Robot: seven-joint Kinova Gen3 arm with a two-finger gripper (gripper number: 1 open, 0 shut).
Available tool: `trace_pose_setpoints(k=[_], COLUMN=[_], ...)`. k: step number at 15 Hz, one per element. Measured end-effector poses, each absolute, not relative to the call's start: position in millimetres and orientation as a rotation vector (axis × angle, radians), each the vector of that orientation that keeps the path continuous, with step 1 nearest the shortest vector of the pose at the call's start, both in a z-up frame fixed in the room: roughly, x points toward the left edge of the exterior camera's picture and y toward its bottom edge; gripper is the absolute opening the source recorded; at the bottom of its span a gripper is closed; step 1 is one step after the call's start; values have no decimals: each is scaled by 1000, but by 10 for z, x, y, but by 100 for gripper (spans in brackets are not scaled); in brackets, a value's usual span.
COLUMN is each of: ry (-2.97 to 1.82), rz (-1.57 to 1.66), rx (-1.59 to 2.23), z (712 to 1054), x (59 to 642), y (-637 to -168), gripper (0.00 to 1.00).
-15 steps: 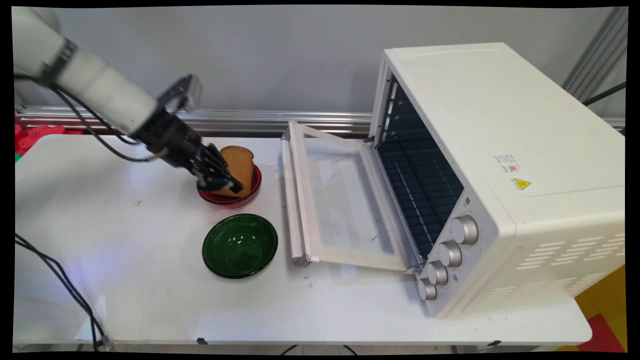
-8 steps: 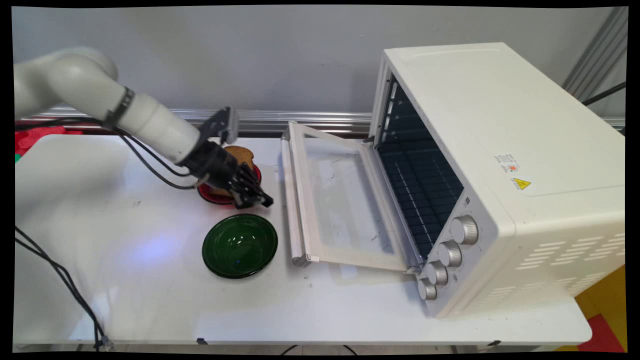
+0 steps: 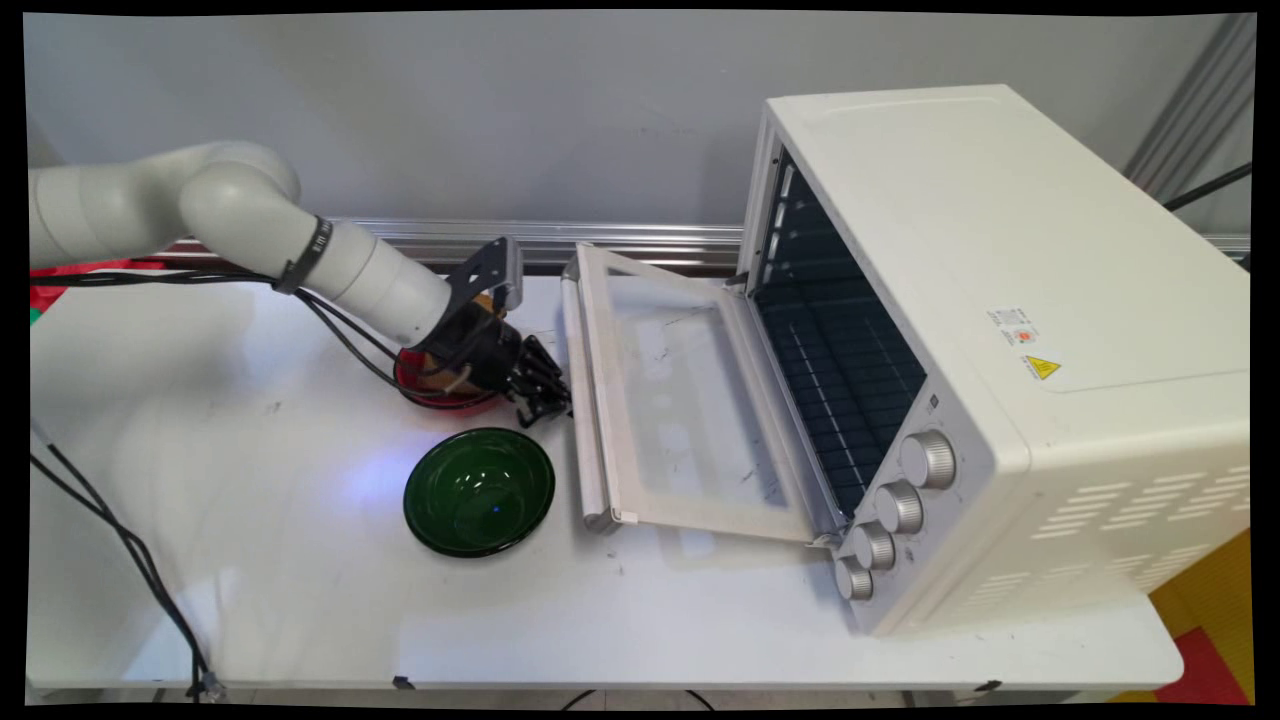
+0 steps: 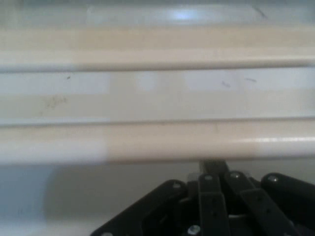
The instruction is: Close the oven
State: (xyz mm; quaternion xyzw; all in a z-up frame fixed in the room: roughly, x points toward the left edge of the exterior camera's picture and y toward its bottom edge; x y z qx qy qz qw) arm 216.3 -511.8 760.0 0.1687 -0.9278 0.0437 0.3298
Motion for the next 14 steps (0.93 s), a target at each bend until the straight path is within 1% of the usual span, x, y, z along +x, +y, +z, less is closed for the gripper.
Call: trace_pose_setpoints(k=[6, 14], ry=[-2367, -2259], rz=[114, 107], rx=[443, 415], z=[7693, 8048], x=[2104, 1976], y=[-5162, -5290], gripper=[0, 0])
